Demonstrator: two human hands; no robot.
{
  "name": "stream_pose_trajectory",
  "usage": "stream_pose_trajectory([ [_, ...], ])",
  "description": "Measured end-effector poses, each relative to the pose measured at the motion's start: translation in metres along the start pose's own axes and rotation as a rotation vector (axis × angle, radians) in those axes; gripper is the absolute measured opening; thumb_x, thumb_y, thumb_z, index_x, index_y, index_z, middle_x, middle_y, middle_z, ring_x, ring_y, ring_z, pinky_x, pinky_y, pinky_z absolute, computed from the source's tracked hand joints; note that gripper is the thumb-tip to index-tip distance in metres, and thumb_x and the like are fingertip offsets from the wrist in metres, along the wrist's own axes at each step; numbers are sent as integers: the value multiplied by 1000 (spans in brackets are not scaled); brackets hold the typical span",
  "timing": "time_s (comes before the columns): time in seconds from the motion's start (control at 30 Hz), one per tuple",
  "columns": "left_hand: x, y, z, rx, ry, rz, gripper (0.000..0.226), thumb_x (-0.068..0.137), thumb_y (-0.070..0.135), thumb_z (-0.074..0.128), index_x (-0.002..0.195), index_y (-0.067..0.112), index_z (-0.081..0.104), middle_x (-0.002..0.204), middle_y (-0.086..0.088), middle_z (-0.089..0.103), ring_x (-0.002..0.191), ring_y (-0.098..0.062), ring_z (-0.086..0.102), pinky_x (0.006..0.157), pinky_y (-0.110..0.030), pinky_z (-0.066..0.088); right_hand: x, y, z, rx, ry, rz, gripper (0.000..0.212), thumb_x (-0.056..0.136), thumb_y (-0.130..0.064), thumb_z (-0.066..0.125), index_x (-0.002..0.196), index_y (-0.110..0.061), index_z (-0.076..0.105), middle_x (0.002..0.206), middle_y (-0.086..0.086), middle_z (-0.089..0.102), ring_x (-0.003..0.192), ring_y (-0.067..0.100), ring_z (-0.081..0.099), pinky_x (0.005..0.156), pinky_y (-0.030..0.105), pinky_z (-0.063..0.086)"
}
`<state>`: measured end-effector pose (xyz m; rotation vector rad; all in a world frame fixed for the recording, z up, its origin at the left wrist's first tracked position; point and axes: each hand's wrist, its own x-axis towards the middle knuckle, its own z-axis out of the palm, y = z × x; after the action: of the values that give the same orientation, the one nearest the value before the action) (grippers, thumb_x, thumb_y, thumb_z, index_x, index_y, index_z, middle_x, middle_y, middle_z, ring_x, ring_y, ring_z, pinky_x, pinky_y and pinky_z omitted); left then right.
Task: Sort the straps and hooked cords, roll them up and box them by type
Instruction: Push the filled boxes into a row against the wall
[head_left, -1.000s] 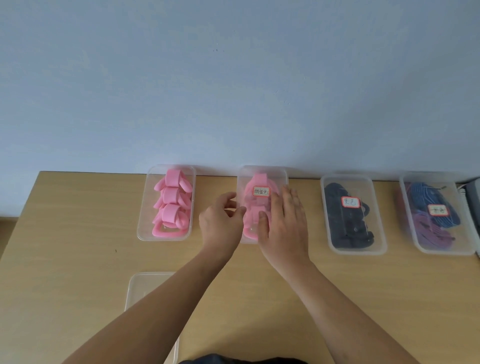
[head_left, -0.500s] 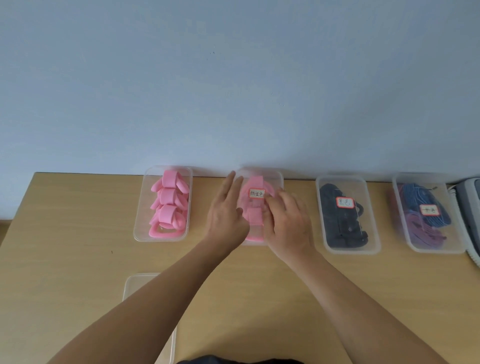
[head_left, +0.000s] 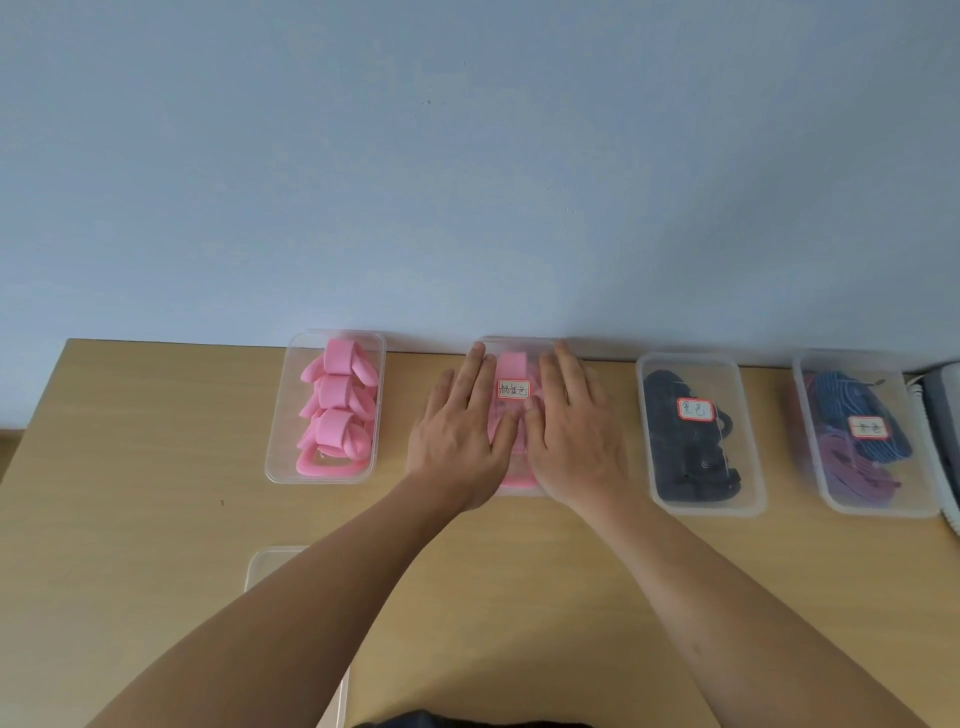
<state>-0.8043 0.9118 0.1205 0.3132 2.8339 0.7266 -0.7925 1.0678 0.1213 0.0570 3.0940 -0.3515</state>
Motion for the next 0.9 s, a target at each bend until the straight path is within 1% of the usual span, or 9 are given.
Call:
stream_pose_trajectory([
  [0.13,1,0,-2,-29,-32,-1,68,105,58,27,164,29,11,170,19,-5,158,-13,-2,128,-36,13,1,-1,-3,-42,-10,-73,59,103,-37,19,156,-11,30,166,6,19,153,32,17,119,49,28],
  [0.2,-1,-2,-5,-60,-17,25,69,103,61,22,163,27,15,169,18,-3,158,-11,-3,128,-33,11,3,0,-3,-56,-35,-115,61,102,-37,18,157,-11,28,167,4,17,154,29,13,119,50,28],
  [0.37,-22,-18,-20,-90,213,116,58,104,42,40,154,12,43,164,-5,35,155,-23,24,125,-37,23,8,-3,-6,-147,-42,-146,60,99,-33,25,154,-10,33,162,8,29,147,35,27,118,51,28],
  [0.5,-42,-33,-37,-62,374,162,46,101,30,52,138,5,60,150,-16,53,143,-34,44,118,-41,34,4,-7,-16,-172,-72,-126,61,98,-34,20,153,-12,35,161,8,31,140,37,32,116,51,30],
  [0.6,-60,-54,-51,-51,474,178,39,97,24,59,131,5,65,140,-15,60,132,-36,52,110,-43,42,-10,-19,-23,-76,79,-64,58,99,-32,26,147,-7,44,158,16,37,139,42,37,114,52,33],
  [0.67,-75,-76,-60,-63,526,193,34,95,17,63,125,4,68,135,-15,63,126,-36,55,106,-45,46,-29,-47,-24,15,247,-76,48,100,-28,37,137,-3,54,147,24,46,134,45,43,113,52,34],
  [0.73,-94,-99,-67,-77,544,186,31,93,13,63,121,3,70,133,-15,63,124,-35,56,107,-41,45,-58,-85,-18,84,319,-112,41,98,-27,49,128,-2,60,136,27,53,127,46,47,110,51,35],
  [0.8,-118,-126,-73,-75,544,168,30,93,14,63,121,4,70,134,-15,63,123,-36,56,107,-37,43,-94,-129,-3,127,301,-159,38,96,-28,54,123,-2,63,126,26,57,118,45,52,105,51,40],
  [0.9,-153,-166,-82,-79,515,103,33,95,21,58,121,6,70,133,-16,63,122,-37,56,105,-38,43,-150,-192,32,146,96,-137,41,93,-36,57,125,-11,61,128,20,56,113,39,54,94,50,48],
])
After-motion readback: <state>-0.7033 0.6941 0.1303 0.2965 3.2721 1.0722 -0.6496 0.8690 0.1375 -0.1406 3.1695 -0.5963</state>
